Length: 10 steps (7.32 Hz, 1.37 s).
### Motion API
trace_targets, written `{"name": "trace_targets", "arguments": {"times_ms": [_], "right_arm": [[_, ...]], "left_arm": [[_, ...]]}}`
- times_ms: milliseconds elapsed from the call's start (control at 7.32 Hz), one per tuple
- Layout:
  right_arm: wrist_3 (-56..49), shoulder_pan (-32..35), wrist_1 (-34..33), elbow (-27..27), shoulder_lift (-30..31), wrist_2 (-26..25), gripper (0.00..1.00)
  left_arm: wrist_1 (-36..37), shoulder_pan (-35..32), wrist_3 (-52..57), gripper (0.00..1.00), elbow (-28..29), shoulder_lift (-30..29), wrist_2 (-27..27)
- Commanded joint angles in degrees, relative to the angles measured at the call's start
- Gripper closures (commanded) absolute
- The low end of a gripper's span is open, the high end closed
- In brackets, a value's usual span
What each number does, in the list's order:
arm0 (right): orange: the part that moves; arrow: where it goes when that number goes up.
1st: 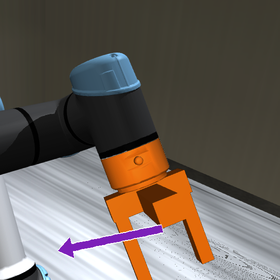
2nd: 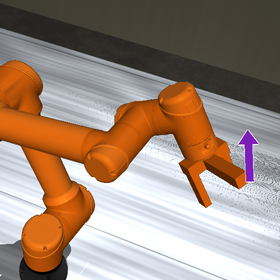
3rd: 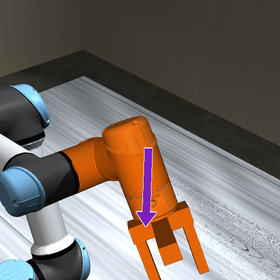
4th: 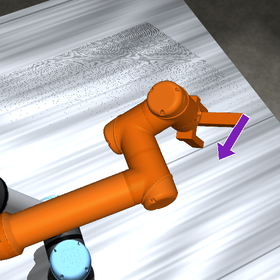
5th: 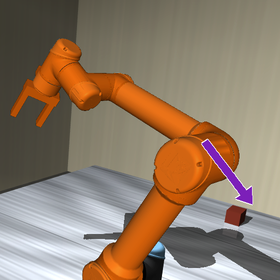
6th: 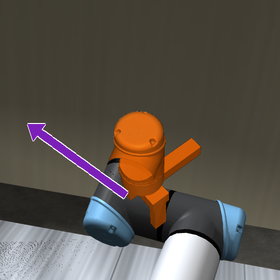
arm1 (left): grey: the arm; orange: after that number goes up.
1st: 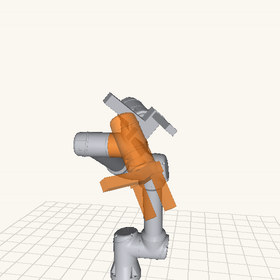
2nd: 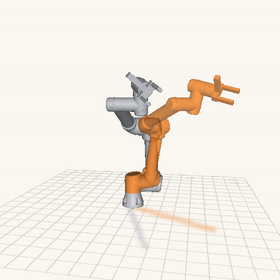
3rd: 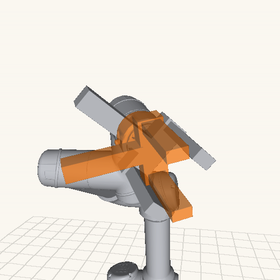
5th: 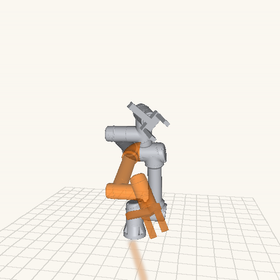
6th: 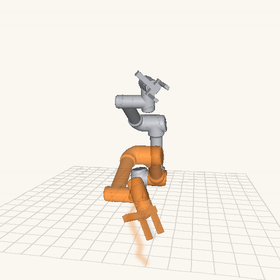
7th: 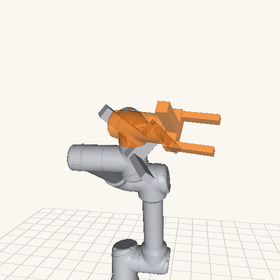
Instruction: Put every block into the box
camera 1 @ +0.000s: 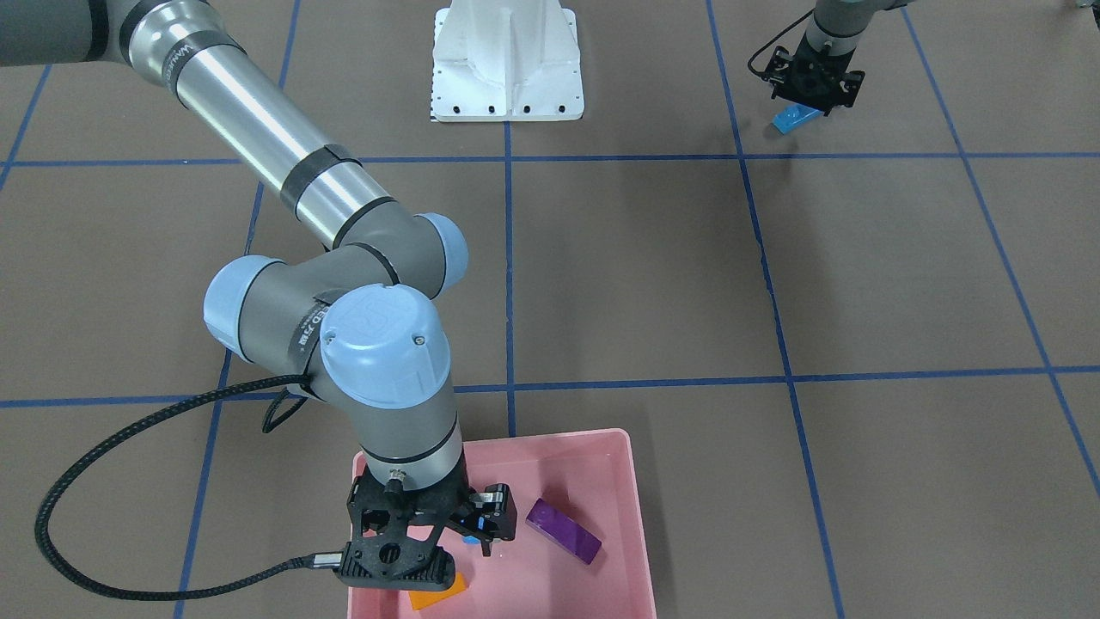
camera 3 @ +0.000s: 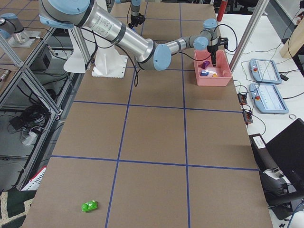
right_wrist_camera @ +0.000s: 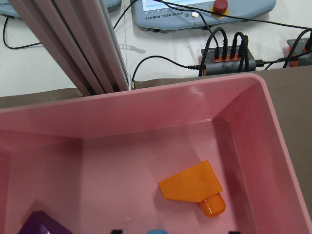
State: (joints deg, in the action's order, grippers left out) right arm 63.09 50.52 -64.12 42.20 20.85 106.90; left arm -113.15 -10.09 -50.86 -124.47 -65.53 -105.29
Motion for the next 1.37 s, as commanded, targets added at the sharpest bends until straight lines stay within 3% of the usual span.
{"name": "trace_targets", "arguments": {"times_ms": [0,137,273,546,683,819,1093,1229], "right_arm": [[-0.8,2.6,-0.7,0.7,-0.5,5.1,0.0],[-1.6,3.9,-4.0,3.0,-0.4,7.8,0.0],[-3.8,4.9,-12.1,8.4,-0.2,10.5,0.0],[-9.1,6.2,-28.3,18.4,-0.3,11.1,0.0],[-12.6,7.7,-33.8,21.5,-0.1,11.9,0.0],[-16.1,9.1,-38.6,23.7,0.0,12.4,0.0],[-26.1,12.7,-49.7,28.0,0.0,13.6,0.0],[-29.7,14.3,-53.3,29.1,0.0,13.6,0.0]], "left_arm": [[-0.1,0.6,-0.1,0.03,1.0,-0.2,0.1],[-0.1,0.7,-0.1,0.06,1.2,-0.3,0.1],[-0.1,0.7,-0.1,0.06,1.6,-0.3,0.1],[-0.1,0.7,0.0,0.1,2.4,-0.3,0.1],[-0.1,0.7,0.0,0.31,2.3,-0.4,0.0],[-0.2,0.7,0.0,0.64,2.3,-0.5,0.0],[-0.2,2.1,-0.2,1.0,2.2,-0.6,0.1],[-0.2,2.2,-0.5,1.0,1.6,-0.5,0.1]]}}
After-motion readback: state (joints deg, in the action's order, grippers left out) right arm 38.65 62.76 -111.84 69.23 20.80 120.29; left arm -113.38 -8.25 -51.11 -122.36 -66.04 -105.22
